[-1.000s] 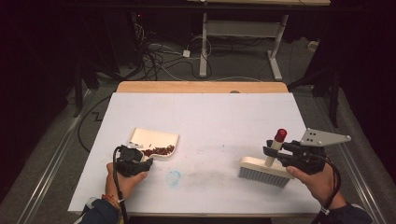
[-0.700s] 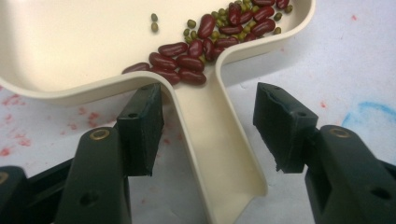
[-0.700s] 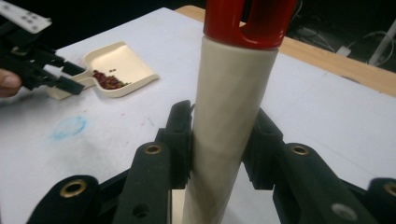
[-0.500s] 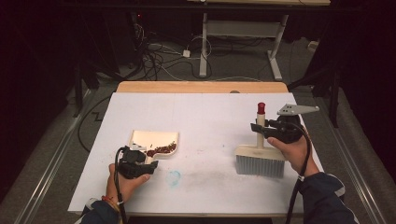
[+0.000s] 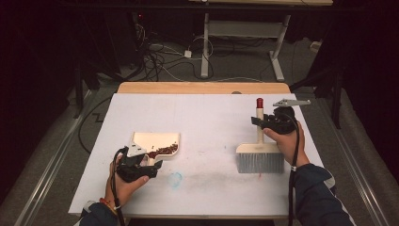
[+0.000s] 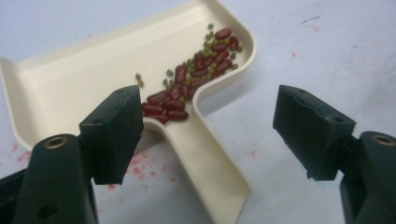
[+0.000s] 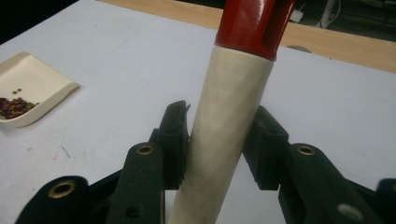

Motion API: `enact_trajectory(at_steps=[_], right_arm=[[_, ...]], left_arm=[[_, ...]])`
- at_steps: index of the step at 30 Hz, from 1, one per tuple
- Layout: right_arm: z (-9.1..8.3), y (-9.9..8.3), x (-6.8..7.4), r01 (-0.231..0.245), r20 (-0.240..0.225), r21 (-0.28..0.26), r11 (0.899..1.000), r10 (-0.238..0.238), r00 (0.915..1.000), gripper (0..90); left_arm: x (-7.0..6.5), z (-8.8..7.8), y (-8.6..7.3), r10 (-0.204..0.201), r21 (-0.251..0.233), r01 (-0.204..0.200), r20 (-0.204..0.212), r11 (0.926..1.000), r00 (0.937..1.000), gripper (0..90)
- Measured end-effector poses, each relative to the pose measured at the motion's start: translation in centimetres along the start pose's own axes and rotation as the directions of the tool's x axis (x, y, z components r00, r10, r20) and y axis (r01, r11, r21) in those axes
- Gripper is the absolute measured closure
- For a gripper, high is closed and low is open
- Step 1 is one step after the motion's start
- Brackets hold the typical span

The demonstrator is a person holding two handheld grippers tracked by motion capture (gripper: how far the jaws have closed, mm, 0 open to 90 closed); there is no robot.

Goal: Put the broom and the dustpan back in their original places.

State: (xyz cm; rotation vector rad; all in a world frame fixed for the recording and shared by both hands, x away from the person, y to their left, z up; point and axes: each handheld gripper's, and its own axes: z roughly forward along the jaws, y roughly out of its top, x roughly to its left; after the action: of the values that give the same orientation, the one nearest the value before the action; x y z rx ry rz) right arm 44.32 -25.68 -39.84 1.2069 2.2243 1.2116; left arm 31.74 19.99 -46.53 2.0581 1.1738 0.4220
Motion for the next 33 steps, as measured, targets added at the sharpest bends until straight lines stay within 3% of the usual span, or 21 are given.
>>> enact_trajectory(at_steps=[6, 8, 18, 25, 33], right_arm=[[1.7, 0.2, -0.5, -0.016, 0.077, 0.028, 0.999, 0.013, 0.9970, 60.6], [2.0, 0.3, -0.6, -0.020, 0.135, 0.031, 0.999, 0.016, 0.9908, 57.3], [2.1, -0.4, -0.4, -0.011, 0.216, -0.024, 1.000, 0.015, 0.9762, 50.6], [1.9, -0.7, -0.6, -0.030, 0.213, -0.048, 0.998, 0.040, 0.9762, 47.2], [1.8, -0.6, -0.6, -0.019, 0.215, -0.056, 0.998, 0.031, 0.9761, 41.5]], left_arm=[[-0.6, 0.0, 0.2, 0.039, -0.027, -0.039, 0.010, 0.9989, 0.9992, 23.0], [-0.7, -0.1, 0.2, 0.051, -0.036, -0.051, 0.012, 0.9981, 0.9986, 22.4], [-0.6, -0.3, 0.0, 0.082, -0.033, -0.083, -0.020, 0.9960, 0.9964, 22.1], [0.0, -0.6, -0.3, 0.095, -0.036, -0.096, -0.017, 0.9948, 0.9953, 21.7], [0.3, -1.1, -1.0, 0.113, -0.044, -0.114, -0.030, 0.9925, 0.9931, 21.7]])
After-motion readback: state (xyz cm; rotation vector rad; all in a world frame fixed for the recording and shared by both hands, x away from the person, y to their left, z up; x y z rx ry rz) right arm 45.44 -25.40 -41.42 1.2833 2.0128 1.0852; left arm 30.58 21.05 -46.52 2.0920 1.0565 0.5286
